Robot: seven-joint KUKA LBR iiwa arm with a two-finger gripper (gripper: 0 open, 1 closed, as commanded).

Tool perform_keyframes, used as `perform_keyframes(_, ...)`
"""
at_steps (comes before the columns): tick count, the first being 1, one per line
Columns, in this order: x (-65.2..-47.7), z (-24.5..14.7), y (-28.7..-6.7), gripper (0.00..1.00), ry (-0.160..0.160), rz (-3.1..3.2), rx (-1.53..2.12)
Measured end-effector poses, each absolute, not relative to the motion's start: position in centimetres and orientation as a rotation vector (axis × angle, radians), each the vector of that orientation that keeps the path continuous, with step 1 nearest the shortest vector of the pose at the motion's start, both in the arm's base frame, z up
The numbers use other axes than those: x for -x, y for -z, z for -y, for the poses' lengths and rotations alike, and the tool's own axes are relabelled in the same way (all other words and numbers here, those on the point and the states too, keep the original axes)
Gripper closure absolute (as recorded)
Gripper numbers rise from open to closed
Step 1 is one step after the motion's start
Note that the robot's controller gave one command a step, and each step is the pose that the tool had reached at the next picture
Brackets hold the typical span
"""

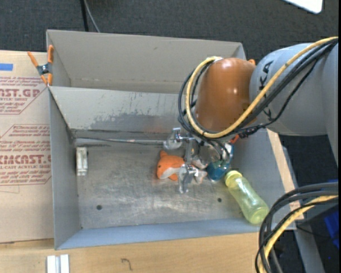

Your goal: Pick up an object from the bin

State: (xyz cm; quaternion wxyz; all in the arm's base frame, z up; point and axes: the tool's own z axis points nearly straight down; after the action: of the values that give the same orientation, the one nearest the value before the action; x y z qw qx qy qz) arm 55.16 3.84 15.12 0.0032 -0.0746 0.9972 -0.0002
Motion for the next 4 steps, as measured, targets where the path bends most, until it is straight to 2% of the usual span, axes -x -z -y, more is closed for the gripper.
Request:
perform_keyframes(1, -58.3, -3.2, -8.0, 1.00, -0.002, -3.115, 0.396)
perform_keyframes(2, -58.3, -3.2, -8.0, 1.00, -0.002, -3.115, 0.396)
perform_keyframes(3, -57.8, -3.0, -18.1, 1.00, -0.001, -3.112, 0.406)
perform_keyframes(4, -57.8, -3.0, -18.1, 1.00, -0.001, -3.112, 0.406)
